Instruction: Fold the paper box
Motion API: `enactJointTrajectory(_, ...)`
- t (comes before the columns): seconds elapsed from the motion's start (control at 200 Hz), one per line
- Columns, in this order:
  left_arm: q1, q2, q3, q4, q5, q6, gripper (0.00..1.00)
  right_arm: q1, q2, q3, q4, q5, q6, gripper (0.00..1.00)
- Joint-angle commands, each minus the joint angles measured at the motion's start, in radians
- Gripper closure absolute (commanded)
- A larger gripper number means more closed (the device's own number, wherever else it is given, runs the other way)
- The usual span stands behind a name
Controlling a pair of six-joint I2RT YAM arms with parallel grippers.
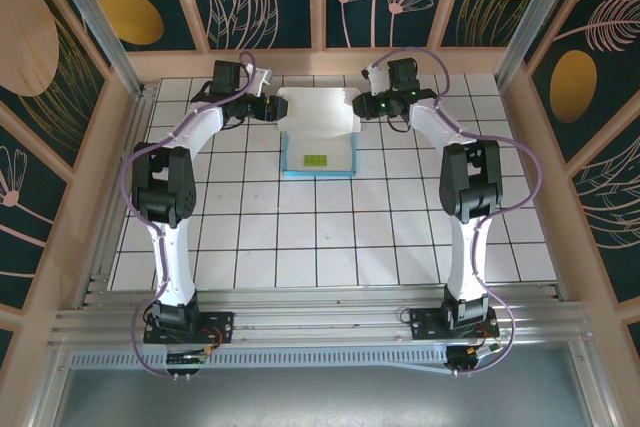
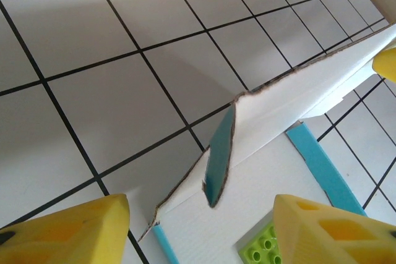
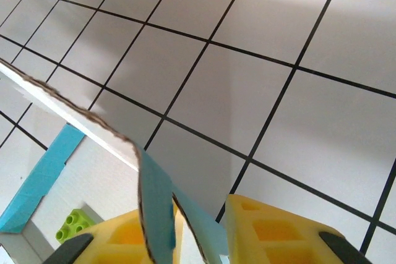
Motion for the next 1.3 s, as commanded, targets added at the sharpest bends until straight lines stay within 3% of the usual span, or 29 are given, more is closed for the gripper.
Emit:
enactJointTrajectory(0.0,-0.005,0.024,0.057,-0.023,0.019,0.011,0.42,0.010,-0.056,0.032,0.001,0.002,-0.016,0.76)
enactJointTrajectory(0.41,-0.005,0.065,0.099,-0.048,0.041,0.005,0.57,0.016,-0.053,0.029,-0.012,0.014,-0.033,0.79)
enactJointTrajectory(0.711,-0.005,0.008,0.063,-0.056,0.008,0.005,0.60,0.023,-0.054,0.028,-0.006,0.038,-0.035,0.80)
enactJointTrajectory(0.976,-0.005,0.008,0.080,-0.079,0.001,-0.005,0.72,0.033,-0.057,0.024,-0.007,0.060,-0.032,0.82)
enactJointTrajectory(1.291,-0.013,0.009,0.063,-0.057,0.004,-0.025,0.81,0.062,-0.086,-0.021,0.065,0.159,0.097,0.80)
